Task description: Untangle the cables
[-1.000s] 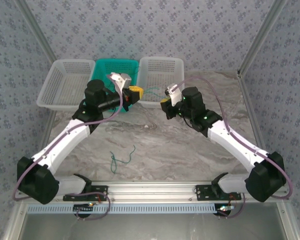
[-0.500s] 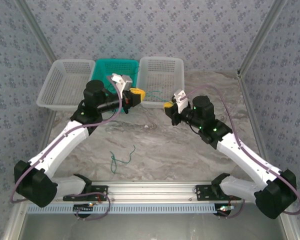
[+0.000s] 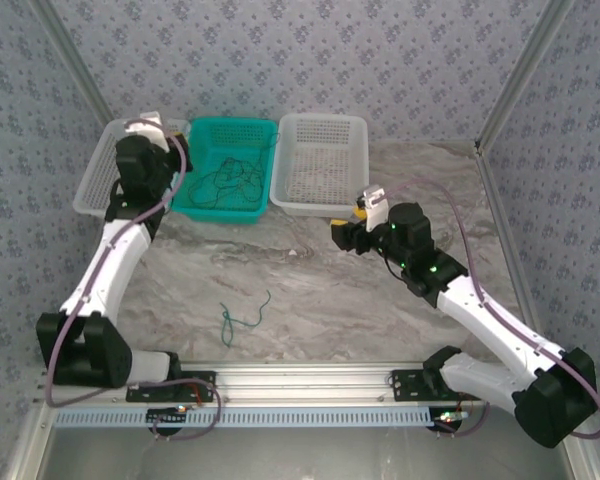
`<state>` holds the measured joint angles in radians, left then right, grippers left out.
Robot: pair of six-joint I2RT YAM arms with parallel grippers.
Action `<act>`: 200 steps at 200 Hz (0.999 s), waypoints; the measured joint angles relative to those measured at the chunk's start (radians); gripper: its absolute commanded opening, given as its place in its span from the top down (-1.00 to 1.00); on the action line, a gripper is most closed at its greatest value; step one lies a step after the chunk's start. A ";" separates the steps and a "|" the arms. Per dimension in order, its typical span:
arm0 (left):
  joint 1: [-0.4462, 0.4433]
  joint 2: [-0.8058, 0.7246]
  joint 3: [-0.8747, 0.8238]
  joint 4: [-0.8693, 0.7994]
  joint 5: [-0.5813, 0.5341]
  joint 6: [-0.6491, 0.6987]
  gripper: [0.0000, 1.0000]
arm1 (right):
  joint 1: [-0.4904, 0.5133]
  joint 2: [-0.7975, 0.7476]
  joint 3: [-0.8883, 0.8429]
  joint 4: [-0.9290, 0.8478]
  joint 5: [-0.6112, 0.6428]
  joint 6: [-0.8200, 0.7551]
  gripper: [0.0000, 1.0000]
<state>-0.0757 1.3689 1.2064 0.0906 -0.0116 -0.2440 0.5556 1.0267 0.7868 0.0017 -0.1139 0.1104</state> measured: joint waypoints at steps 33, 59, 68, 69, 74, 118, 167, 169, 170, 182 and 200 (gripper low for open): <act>0.138 0.202 0.106 -0.004 -0.087 -0.035 1.00 | 0.000 -0.047 -0.001 -0.039 0.019 0.029 -0.38; 0.277 0.366 0.155 -0.038 -0.085 -0.110 0.87 | 0.000 -0.097 -0.006 -0.067 0.032 0.042 -0.39; 0.311 0.406 0.164 -0.058 -0.081 -0.129 0.58 | 0.000 -0.113 -0.011 -0.077 0.037 0.049 -0.40; 0.316 0.411 0.167 -0.064 -0.081 -0.129 0.54 | 0.000 -0.116 -0.012 -0.077 0.039 0.050 -0.40; 0.332 0.430 0.175 -0.080 -0.078 -0.140 0.34 | 0.000 -0.124 -0.017 -0.081 0.041 0.055 -0.44; 0.346 0.423 0.181 -0.108 -0.002 -0.215 -0.17 | 0.000 -0.134 -0.045 -0.106 0.077 0.094 -0.48; 0.290 0.121 -0.012 -0.023 0.086 -0.322 -0.17 | 0.013 -0.046 -0.039 -0.119 0.066 0.176 -0.46; 0.283 0.104 -0.020 -0.022 0.089 -0.323 -0.18 | 0.015 -0.040 -0.038 -0.119 0.064 0.180 -0.46; 0.279 0.098 -0.023 -0.022 0.090 -0.323 -0.18 | 0.017 -0.038 -0.038 -0.119 0.063 0.181 -0.46; 0.213 0.005 -0.060 -0.018 0.099 -0.314 -0.18 | 0.048 0.001 -0.029 -0.121 0.059 0.202 -0.46; 0.063 -0.113 -0.087 -0.027 0.113 -0.249 -0.18 | 0.114 0.058 -0.006 -0.123 0.060 0.228 -0.46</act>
<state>-0.0128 1.2556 1.1198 0.0631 0.1009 -0.4934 0.6697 1.0851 0.7803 -0.1211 -0.0544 0.3386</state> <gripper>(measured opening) 0.589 0.730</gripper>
